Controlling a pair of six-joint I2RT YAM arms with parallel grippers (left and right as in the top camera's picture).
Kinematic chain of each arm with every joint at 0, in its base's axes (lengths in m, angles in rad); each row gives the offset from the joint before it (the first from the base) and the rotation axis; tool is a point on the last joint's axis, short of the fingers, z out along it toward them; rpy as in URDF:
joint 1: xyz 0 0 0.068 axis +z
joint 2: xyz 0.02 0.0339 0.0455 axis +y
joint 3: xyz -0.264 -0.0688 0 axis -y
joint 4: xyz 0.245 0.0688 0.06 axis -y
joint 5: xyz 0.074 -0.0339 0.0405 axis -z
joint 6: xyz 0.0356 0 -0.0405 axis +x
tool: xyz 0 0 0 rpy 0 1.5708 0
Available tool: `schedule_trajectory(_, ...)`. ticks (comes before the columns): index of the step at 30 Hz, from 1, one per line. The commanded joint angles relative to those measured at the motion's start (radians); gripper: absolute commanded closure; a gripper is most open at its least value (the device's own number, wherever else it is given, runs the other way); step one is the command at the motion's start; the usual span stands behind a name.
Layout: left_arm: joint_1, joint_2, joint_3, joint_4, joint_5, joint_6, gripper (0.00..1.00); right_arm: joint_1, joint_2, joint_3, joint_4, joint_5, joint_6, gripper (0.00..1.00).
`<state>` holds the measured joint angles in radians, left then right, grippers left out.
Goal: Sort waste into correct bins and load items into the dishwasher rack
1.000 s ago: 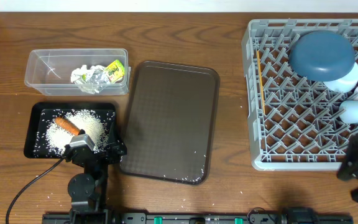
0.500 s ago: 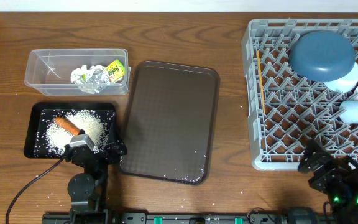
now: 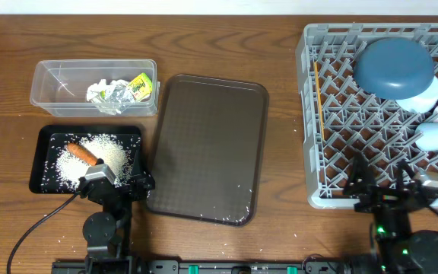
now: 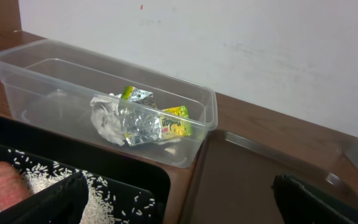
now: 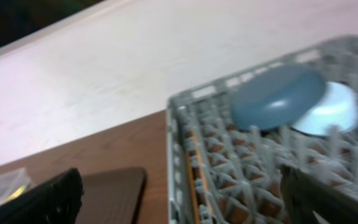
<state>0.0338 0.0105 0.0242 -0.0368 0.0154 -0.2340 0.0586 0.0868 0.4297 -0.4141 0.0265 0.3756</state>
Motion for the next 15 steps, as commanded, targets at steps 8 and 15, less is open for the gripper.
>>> schedule_trajectory(8, 0.005, -0.006, -0.020, -0.036, -0.027, 0.016, 0.03, 0.001, -0.081, -0.299, 0.345, -0.129, -0.055, 0.01)
schedule_trajectory(15, 0.005, -0.006, -0.020, -0.036, -0.027, 0.016, 0.03, 0.001, -0.082, -0.426, 0.576, -0.128, -0.112, 0.01)
